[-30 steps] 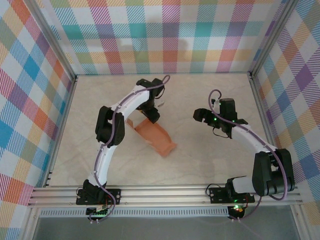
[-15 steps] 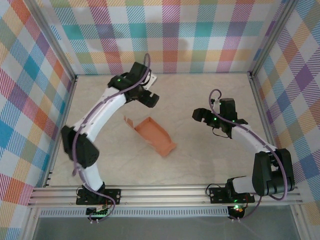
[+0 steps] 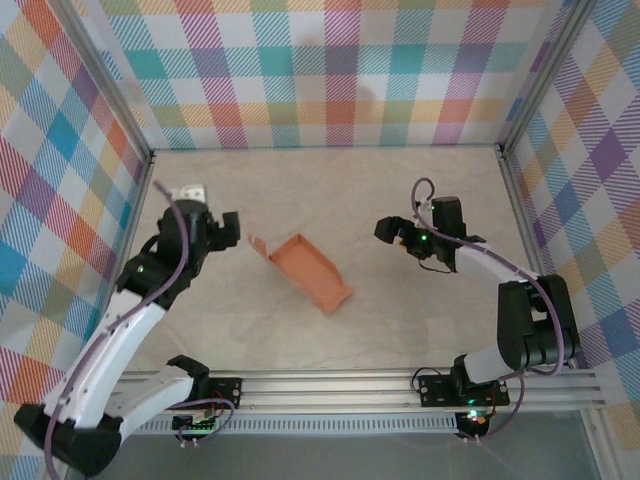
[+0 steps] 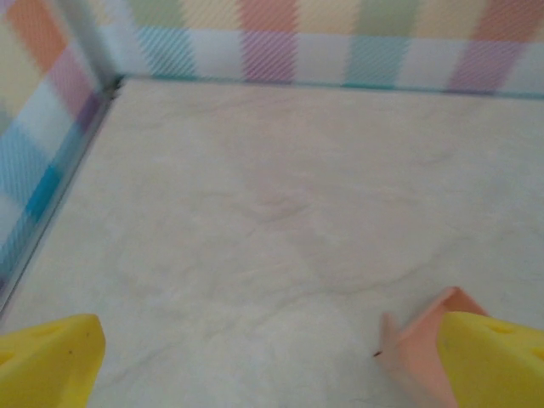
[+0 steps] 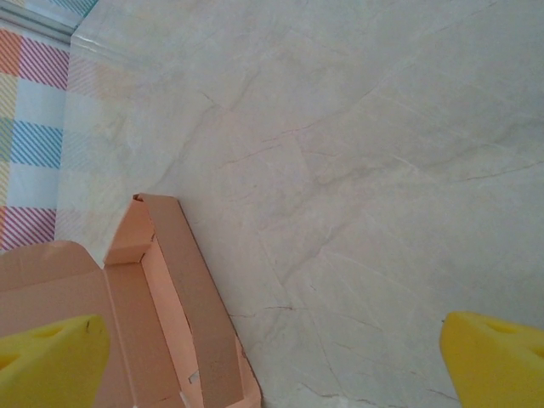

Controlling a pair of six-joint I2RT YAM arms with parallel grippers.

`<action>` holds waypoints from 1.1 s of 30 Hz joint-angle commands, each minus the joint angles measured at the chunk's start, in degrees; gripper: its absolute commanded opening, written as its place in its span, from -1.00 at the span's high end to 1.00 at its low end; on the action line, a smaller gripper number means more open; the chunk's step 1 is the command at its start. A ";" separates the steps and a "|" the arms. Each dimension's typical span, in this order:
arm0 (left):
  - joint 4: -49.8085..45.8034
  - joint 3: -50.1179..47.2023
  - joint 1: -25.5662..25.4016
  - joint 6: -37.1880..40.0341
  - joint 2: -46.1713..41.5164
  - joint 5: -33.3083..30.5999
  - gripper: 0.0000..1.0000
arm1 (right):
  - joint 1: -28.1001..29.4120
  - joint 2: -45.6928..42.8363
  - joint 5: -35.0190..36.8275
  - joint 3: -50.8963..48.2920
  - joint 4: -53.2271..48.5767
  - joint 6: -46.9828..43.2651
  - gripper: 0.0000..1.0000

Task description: Fold the paper box

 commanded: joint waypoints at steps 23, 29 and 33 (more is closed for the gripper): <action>39.02 -30.26 7.48 -34.94 18.69 31.92 -0.44 | 5.96 4.06 -1.80 4.59 1.99 1.69 -0.99; 42.49 -24.74 4.47 -35.21 28.10 34.63 -0.18 | 6.05 2.20 -0.22 3.66 0.24 -0.18 -0.99; 41.16 -20.01 1.67 -34.36 32.41 34.47 -0.17 | 5.90 0.47 2.05 2.92 -1.58 -1.62 -0.99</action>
